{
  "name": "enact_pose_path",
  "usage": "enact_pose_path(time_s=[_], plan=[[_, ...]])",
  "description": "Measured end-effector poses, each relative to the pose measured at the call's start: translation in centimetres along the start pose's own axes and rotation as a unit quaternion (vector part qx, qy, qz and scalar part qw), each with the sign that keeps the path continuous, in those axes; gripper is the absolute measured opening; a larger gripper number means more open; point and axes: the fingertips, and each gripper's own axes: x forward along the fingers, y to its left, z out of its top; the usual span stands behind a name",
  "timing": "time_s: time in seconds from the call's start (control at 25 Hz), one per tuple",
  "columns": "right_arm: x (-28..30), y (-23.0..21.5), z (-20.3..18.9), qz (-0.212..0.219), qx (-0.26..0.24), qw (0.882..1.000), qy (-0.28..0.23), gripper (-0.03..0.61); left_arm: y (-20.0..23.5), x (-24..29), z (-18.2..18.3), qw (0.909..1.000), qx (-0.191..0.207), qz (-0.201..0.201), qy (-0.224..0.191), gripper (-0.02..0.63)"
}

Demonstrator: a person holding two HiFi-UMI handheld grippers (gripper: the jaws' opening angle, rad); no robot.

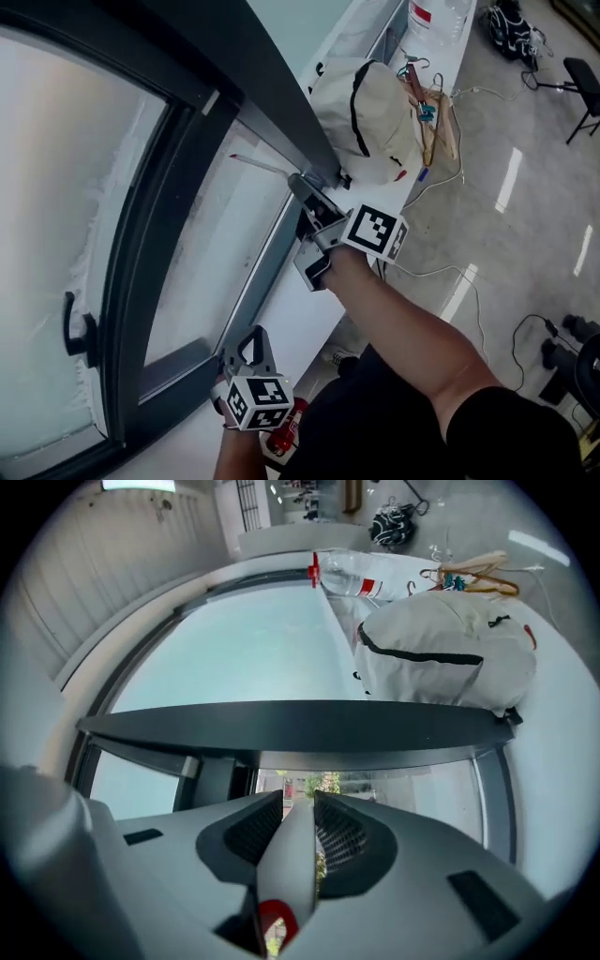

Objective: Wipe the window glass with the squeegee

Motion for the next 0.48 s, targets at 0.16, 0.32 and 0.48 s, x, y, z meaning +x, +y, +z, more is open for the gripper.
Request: enact_pose_path(time_s=[0.16,0.32,0.48], plan=[[2.6,0.1,1.0,0.025,0.041,0.998,-0.046,0.092,0.7,0.8,-1.6,0.9997,0.022,0.002,0.014,0.0],[4.4,0.4,1.8,0.039,0.06,0.994,-0.081,0.092,0.4,0.6,-3.3,0.9996,0.009,-0.014,0.021,0.0],[5.3,1.4,2.7,0.053,0.062,0.991,-0.102,0.092,0.6,0.2,-4.5,0.9995,0.0,-0.02,0.025,0.0]])
